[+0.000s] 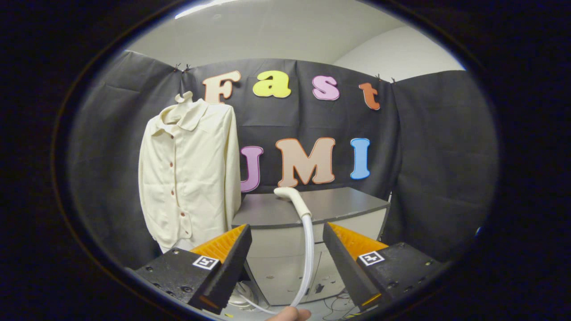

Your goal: Iron the clothes twice with a garment steamer, once on the left side and once on the right side.

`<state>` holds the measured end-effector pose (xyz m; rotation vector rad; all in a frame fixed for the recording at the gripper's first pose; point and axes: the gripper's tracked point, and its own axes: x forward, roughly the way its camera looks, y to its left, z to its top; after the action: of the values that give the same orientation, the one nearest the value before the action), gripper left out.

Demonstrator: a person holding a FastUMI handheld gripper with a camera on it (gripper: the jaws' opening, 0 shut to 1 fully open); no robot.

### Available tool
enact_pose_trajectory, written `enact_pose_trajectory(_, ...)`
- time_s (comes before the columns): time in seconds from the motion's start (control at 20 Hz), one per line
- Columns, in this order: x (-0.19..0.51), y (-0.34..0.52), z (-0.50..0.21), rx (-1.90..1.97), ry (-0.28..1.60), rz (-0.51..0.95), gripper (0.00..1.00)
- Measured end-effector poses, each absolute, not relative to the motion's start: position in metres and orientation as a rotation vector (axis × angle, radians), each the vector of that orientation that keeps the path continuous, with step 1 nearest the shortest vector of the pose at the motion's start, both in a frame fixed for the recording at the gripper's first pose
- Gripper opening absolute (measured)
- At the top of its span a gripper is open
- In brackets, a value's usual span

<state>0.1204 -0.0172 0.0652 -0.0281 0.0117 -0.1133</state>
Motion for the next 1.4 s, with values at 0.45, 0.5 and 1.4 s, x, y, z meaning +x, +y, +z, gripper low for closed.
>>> enact_pose_trajectory(0.45,0.251,-0.056,0.112,-0.021,0.038,-0.152,0.97)
enact_pose_trajectory(0.5,0.269,-0.060,0.114,-0.027,0.048,-0.152,0.97)
enact_pose_trajectory(1.4,0.475,-0.078,0.072,-0.057,0.512,-0.158,0.88)
